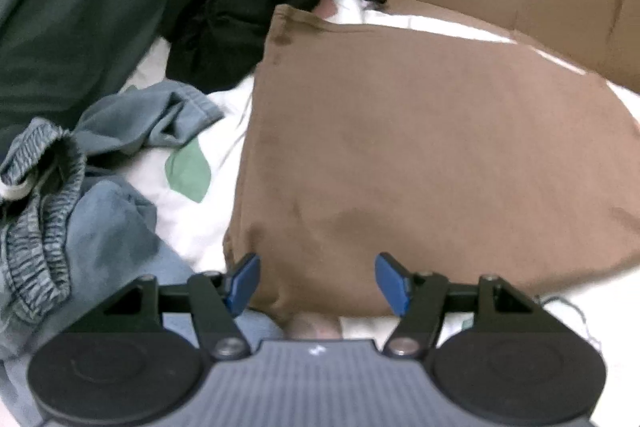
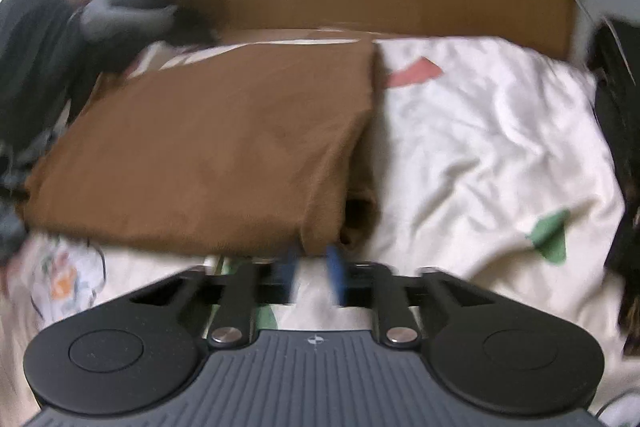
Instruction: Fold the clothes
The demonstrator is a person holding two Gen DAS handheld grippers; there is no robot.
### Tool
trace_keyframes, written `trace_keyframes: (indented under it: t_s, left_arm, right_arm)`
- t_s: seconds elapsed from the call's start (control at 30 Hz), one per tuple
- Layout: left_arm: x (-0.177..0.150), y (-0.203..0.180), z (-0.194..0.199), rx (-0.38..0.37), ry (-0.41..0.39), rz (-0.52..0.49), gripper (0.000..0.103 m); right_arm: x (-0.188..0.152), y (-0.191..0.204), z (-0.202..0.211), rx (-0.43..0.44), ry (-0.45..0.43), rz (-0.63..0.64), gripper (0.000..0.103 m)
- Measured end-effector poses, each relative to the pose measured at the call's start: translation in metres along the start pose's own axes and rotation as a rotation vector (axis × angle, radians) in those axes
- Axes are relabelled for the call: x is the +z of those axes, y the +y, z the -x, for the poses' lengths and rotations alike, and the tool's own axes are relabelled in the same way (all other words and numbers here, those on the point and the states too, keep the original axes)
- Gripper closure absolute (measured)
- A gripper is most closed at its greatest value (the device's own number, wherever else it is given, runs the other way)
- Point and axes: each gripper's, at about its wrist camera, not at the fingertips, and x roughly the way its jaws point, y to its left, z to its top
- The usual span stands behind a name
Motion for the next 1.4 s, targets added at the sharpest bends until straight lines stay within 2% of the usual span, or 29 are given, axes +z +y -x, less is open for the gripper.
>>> trace_keyframes:
  t_s: [0.03, 0.07, 0.23, 0.33, 0.4, 0.43, 0.47, 0.53, 0.6, 0.63, 0.67, 0.8, 0.93, 1.03, 1.13, 1.2, 1.23, 1.27, 1.3, 1.4]
  left_arm:
    - [-0.001, -0.001, 0.000, -0.002, 0.002, 0.002, 0.036]
    - [-0.002, -0.002, -0.001, -0.005, 0.004, 0.004, 0.036]
    - [-0.005, -0.004, 0.000, -0.011, 0.008, 0.010, 0.037]
    - [-0.005, -0.001, 0.003, -0.014, 0.005, 0.030, 0.037]
    - [-0.004, 0.002, 0.005, -0.015, 0.004, 0.042, 0.037]
    - [-0.004, 0.003, 0.005, -0.011, 0.003, 0.044, 0.037]
    - [-0.004, 0.005, 0.006, -0.008, 0.002, 0.047, 0.037]
    - [-0.005, 0.007, 0.007, -0.007, 0.002, 0.048, 0.037]
    - [-0.006, 0.008, 0.008, -0.007, 0.000, 0.049, 0.037]
    - [-0.006, 0.009, 0.008, -0.005, -0.001, 0.048, 0.037]
    - [-0.006, 0.010, 0.007, -0.002, -0.002, 0.048, 0.037]
    - [-0.006, 0.023, 0.007, 0.015, -0.009, 0.060, 0.037]
    - [-0.006, 0.042, 0.011, 0.053, -0.027, 0.074, 0.037]
    - [-0.003, 0.053, 0.018, 0.094, -0.063, 0.013, 0.038]
    - [0.003, 0.063, 0.023, 0.102, -0.087, -0.027, 0.038]
    - [0.006, 0.067, 0.023, 0.091, -0.078, -0.035, 0.038]
    - [0.006, 0.067, 0.022, 0.086, -0.075, -0.042, 0.038]
    - [0.005, 0.065, 0.021, 0.078, -0.070, -0.058, 0.038]
    - [0.003, 0.062, 0.017, 0.072, -0.058, -0.080, 0.038]
    - [-0.004, 0.052, 0.006, 0.056, -0.022, -0.145, 0.038]
  right_arm:
    - [0.000, 0.002, 0.000, -0.010, 0.002, 0.029, 0.102]
    - [0.000, 0.000, 0.001, -0.010, -0.002, 0.024, 0.103]
    - [0.005, -0.012, 0.016, -0.043, -0.049, -0.004, 0.103]
    - [0.010, -0.007, 0.016, -0.017, -0.010, 0.052, 0.102]
    - [0.012, 0.001, 0.012, -0.017, 0.010, 0.095, 0.091]
    - [0.013, 0.004, 0.010, -0.024, 0.008, 0.111, 0.071]
    - [0.013, 0.006, 0.008, -0.029, -0.004, 0.118, 0.063]
    - [0.015, 0.007, 0.004, -0.036, -0.003, 0.131, 0.063]
    - [0.017, 0.006, -0.002, -0.040, 0.016, 0.155, 0.066]
    - [0.017, 0.006, -0.005, -0.039, 0.025, 0.169, 0.080]
    - [0.017, 0.005, -0.006, -0.046, 0.023, 0.182, 0.101]
    - [0.020, -0.004, -0.002, -0.044, 0.013, 0.188, 0.103]
    - [0.024, -0.017, 0.005, -0.124, -0.005, 0.145, 0.103]
    - [0.023, -0.028, 0.009, -0.143, -0.002, 0.109, 0.103]
    - [0.022, -0.028, 0.012, -0.118, 0.007, 0.081, 0.102]
    - [0.020, -0.024, 0.010, -0.099, 0.017, 0.074, 0.095]
    - [0.019, -0.022, 0.009, -0.091, 0.022, 0.073, 0.085]
    - [0.018, -0.019, 0.008, -0.087, 0.025, 0.077, 0.068]
    - [0.017, -0.016, 0.008, -0.083, 0.027, 0.080, 0.064]
    - [0.016, -0.008, 0.003, -0.088, 0.052, 0.101, 0.064]
